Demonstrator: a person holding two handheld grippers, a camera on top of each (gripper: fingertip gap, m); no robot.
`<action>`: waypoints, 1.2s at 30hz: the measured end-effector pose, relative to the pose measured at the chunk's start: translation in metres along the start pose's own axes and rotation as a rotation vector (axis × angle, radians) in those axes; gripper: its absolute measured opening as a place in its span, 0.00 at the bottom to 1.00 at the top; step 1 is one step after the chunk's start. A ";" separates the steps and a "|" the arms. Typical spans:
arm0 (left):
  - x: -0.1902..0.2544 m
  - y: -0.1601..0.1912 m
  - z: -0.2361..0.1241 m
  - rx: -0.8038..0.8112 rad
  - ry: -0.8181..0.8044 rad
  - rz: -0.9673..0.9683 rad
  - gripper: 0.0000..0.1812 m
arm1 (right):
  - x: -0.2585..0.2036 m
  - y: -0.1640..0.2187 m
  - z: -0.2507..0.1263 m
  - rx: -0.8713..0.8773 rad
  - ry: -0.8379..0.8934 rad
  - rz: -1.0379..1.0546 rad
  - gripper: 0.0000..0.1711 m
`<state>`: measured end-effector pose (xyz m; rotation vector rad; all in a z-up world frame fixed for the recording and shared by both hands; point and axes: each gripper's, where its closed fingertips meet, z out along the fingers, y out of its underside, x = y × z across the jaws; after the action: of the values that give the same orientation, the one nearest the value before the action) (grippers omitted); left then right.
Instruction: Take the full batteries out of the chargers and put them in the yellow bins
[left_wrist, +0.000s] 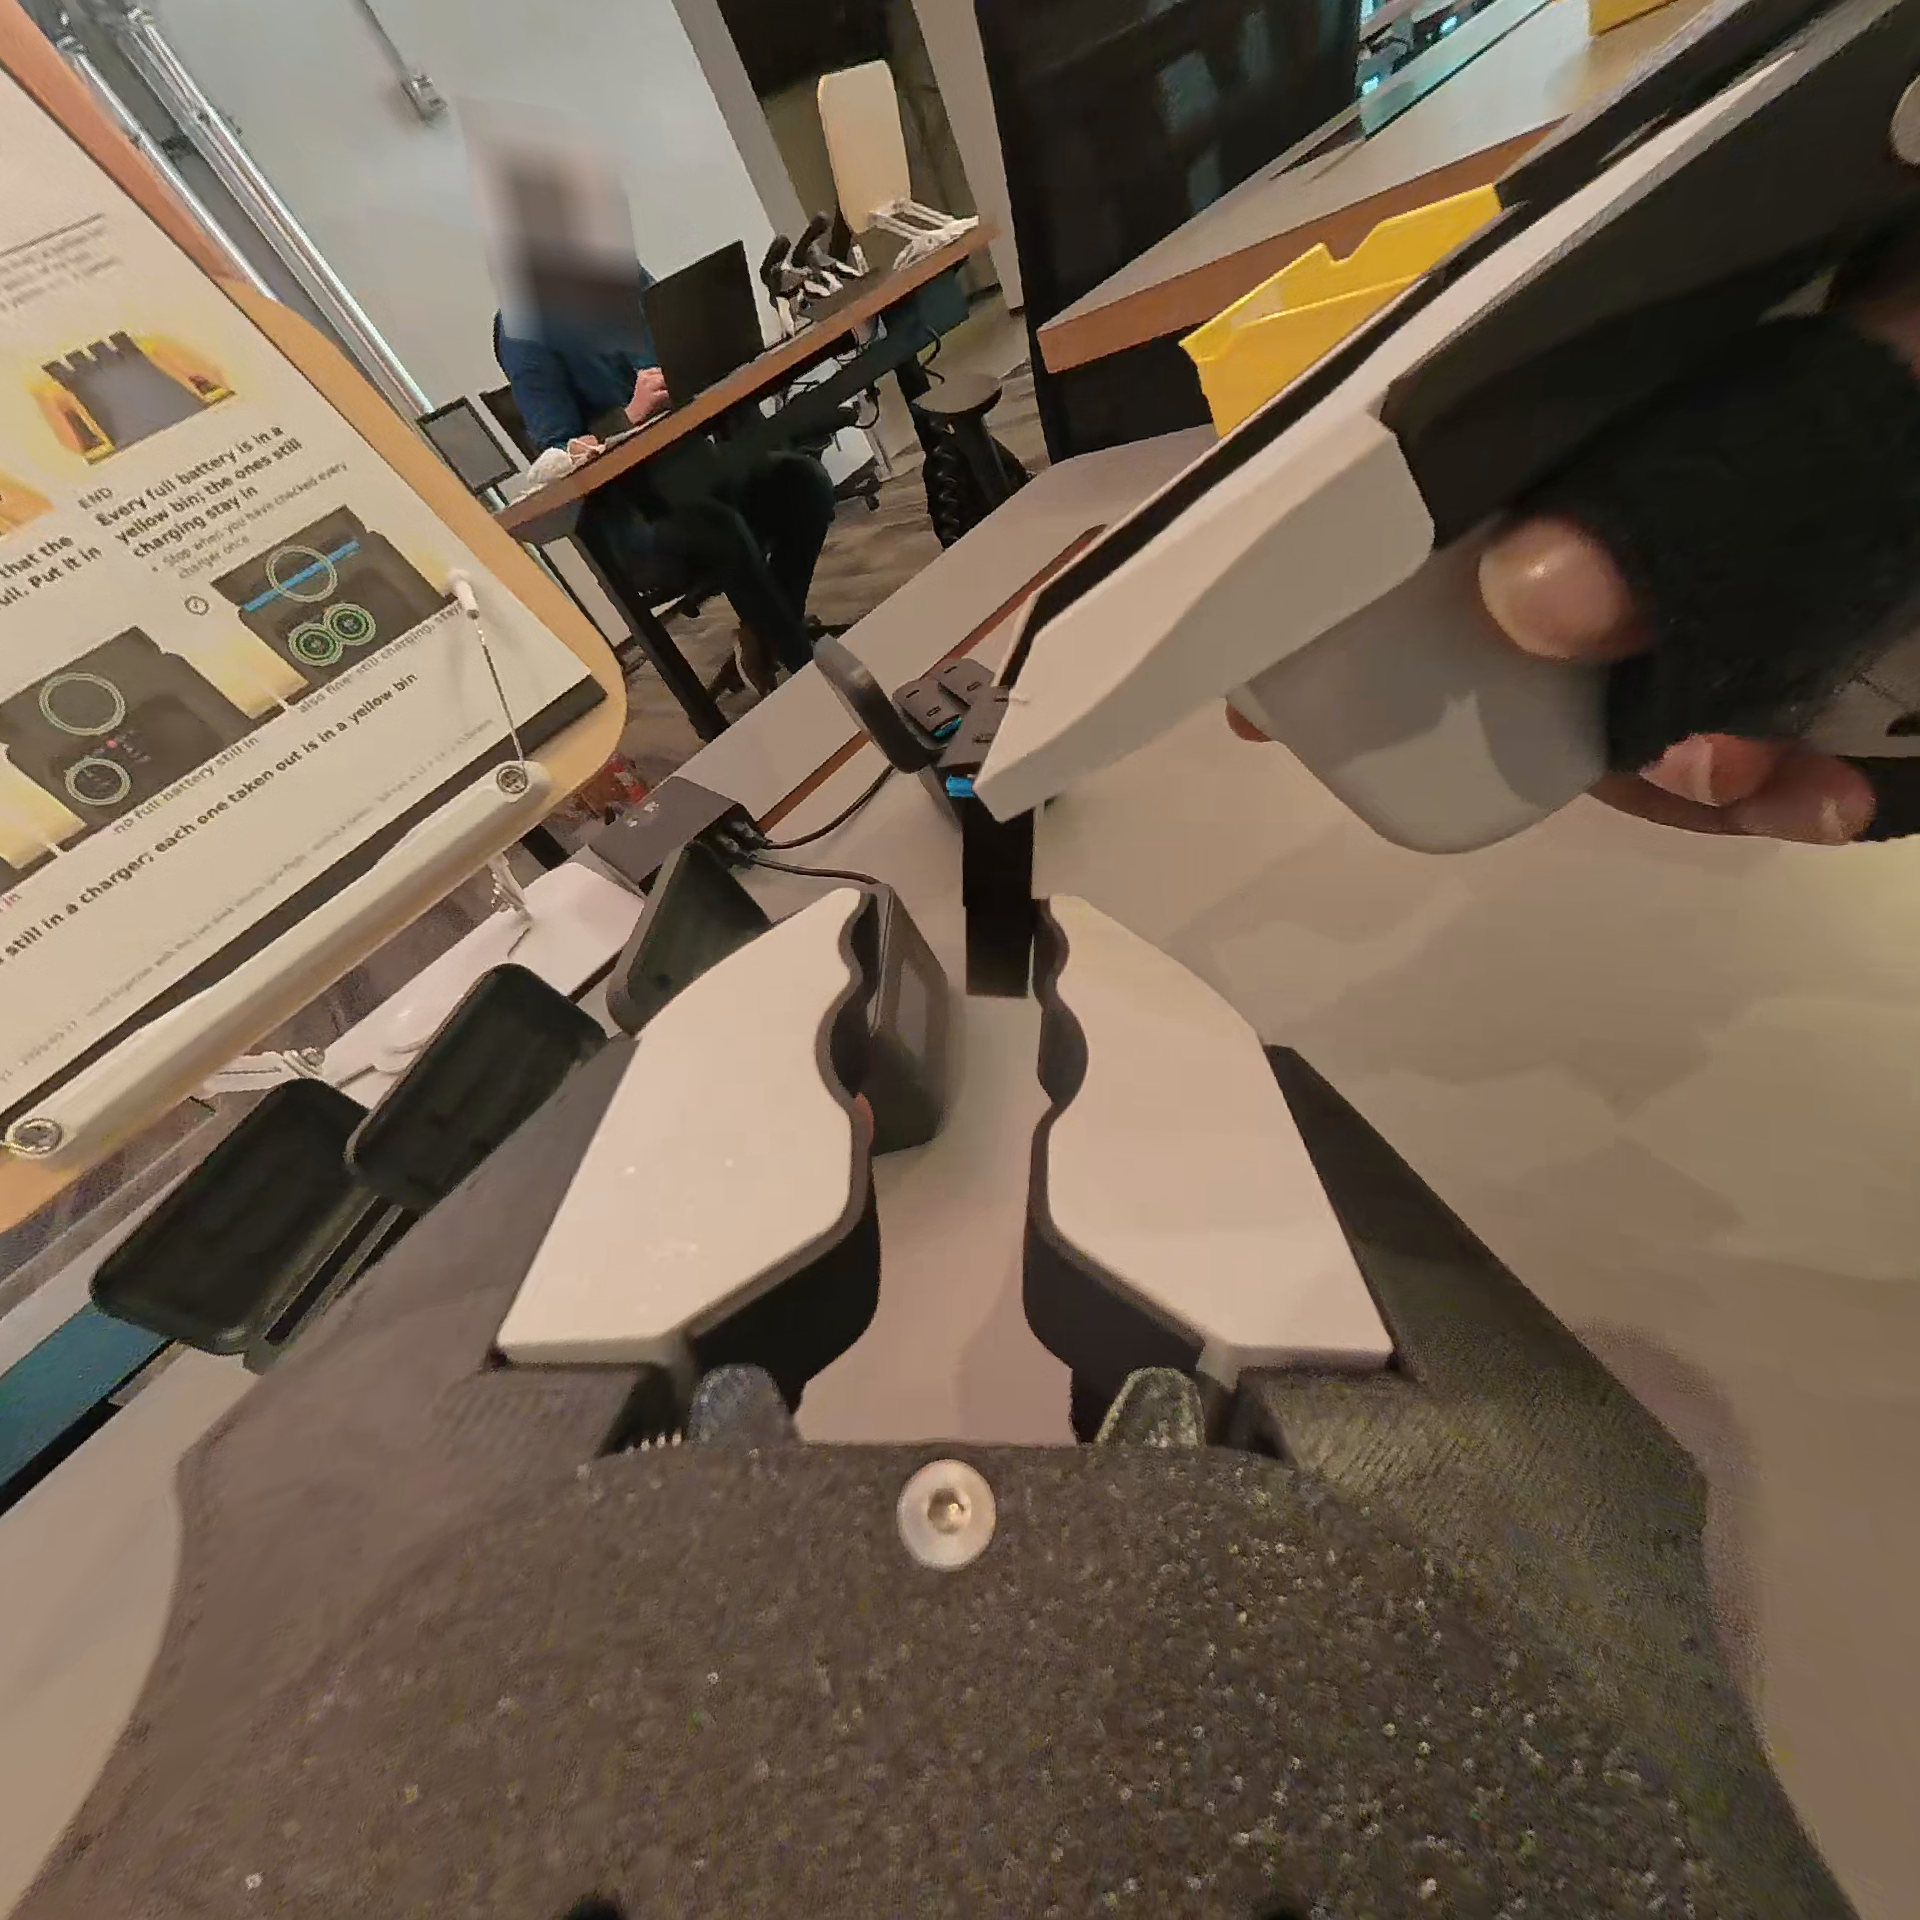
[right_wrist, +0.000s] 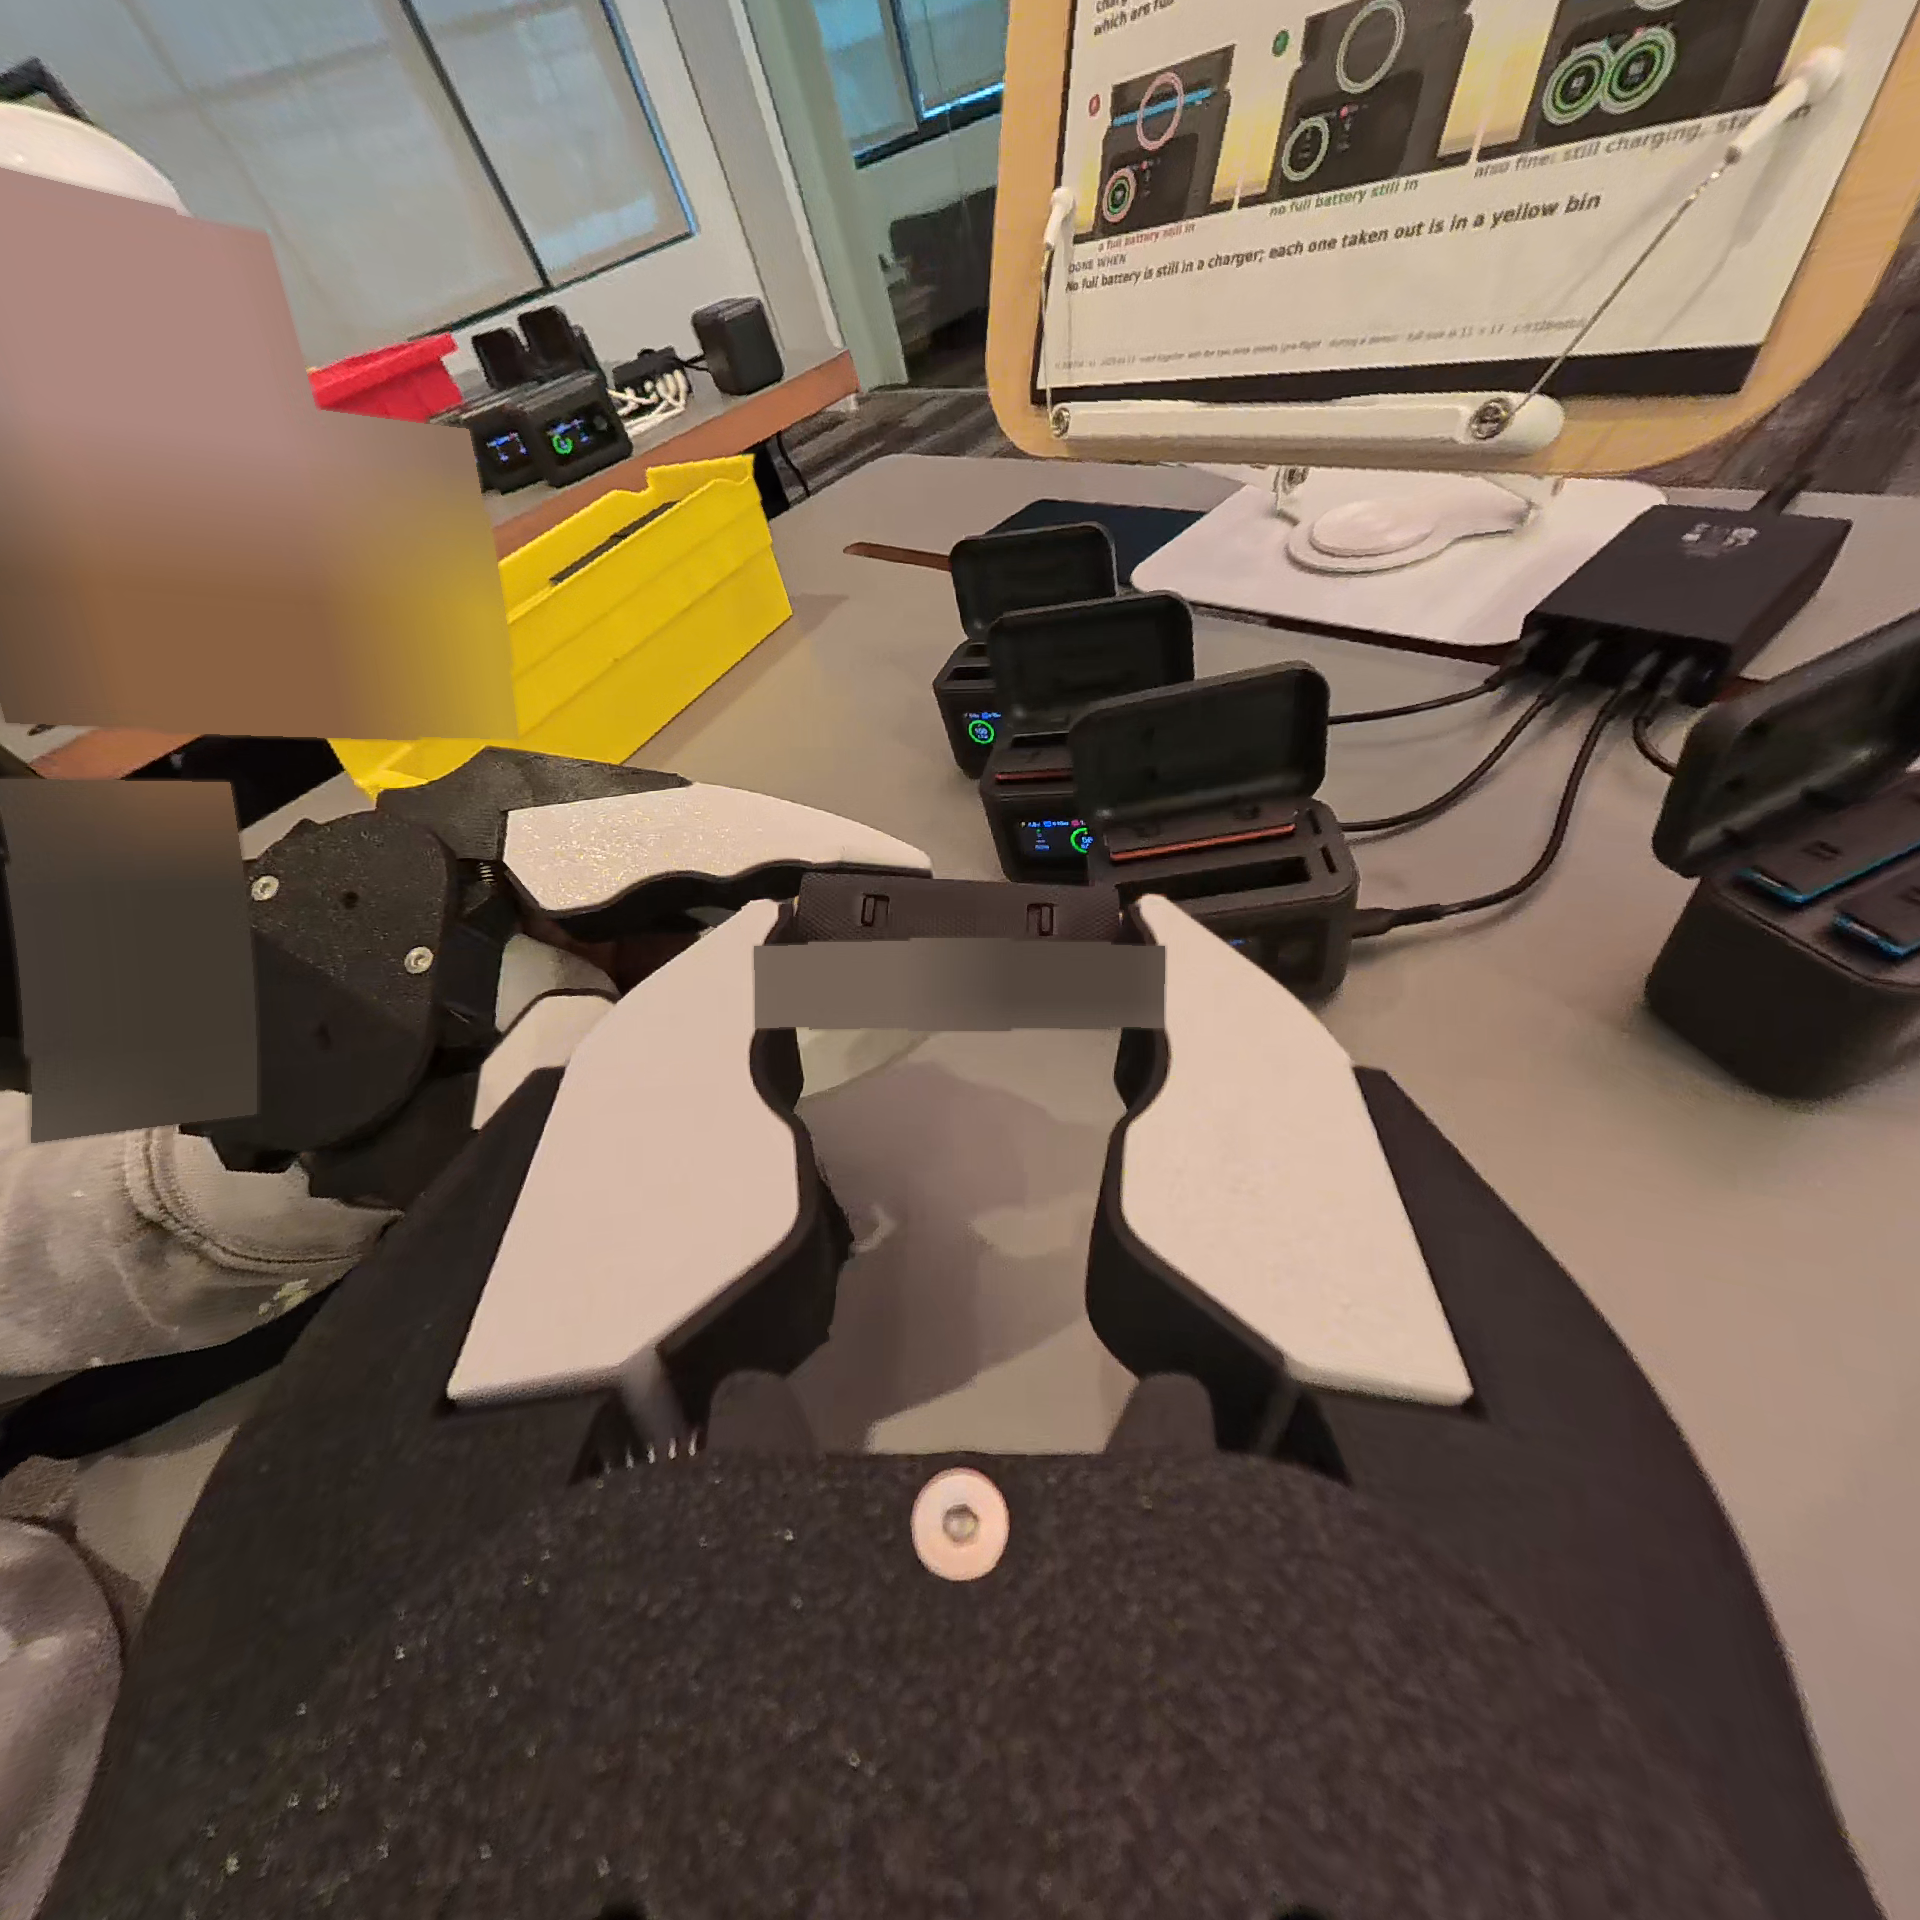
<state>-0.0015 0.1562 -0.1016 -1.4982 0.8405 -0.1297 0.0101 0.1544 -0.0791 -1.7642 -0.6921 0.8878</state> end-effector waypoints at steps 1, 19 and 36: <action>0.001 0.000 0.000 0.002 0.002 0.007 0.13 | -0.001 0.001 -0.001 0.004 0.013 0.004 0.34; 0.019 -0.017 -0.011 0.101 0.191 -0.066 0.06 | -0.012 -0.001 -0.020 -0.023 -0.085 -0.055 0.34; 0.068 -0.020 -0.026 0.111 0.494 -0.052 0.06 | -0.024 0.032 -0.055 -0.574 -0.306 -0.966 0.09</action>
<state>0.0413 0.0947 -0.1076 -1.4015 1.1646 -0.5945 0.0431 0.0965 -0.0906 -1.4565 -1.9298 0.2752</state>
